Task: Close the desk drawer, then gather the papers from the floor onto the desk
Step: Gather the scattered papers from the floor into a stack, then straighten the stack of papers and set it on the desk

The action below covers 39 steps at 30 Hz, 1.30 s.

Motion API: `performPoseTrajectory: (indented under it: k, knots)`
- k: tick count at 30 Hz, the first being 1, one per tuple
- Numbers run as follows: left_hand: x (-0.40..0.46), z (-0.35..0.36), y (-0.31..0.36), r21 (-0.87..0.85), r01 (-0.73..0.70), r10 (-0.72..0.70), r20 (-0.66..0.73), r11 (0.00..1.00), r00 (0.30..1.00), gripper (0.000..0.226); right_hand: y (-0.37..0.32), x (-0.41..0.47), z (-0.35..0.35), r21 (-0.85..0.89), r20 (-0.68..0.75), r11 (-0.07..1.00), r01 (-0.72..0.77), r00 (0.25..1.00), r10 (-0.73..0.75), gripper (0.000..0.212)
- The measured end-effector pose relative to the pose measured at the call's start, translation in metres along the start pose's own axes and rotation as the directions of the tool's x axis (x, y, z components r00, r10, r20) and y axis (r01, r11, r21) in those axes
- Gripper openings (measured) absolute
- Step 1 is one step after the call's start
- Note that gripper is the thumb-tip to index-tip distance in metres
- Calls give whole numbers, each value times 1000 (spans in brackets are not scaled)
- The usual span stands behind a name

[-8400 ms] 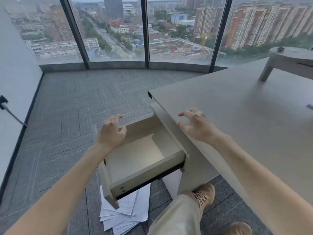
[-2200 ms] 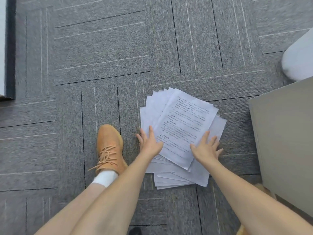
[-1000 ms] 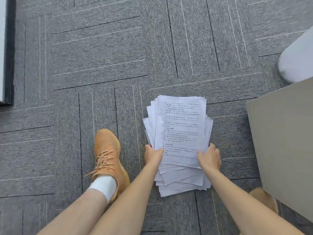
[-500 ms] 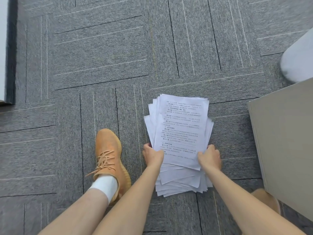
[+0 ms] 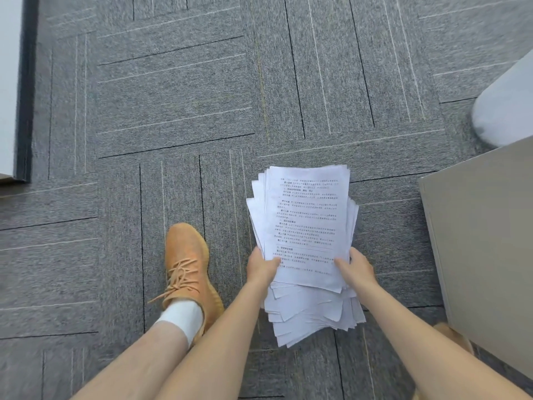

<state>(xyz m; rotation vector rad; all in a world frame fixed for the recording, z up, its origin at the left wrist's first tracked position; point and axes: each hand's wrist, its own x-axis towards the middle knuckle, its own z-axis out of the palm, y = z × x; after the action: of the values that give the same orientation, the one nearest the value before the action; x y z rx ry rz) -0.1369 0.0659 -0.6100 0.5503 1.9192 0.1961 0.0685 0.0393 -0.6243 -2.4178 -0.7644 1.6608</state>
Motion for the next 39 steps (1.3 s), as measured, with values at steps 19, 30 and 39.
performPoseTrajectory:
  k: [19,30,39]
  knots:
    - [-270,-156,217,-344,-478,550,154,808,821,56,-195,-297,-191,389,-236,762,519,855,-462,21]
    - [-589,-222,254,-597,-679,903,263,428,339,65,-160,-648,-341,136,-633,432,891,414,-654,29]
    - [-813,-149,218,-708,-650,911,409,278,-56,37,20,-837,-421,35,-883,433,901,231,-409,25]
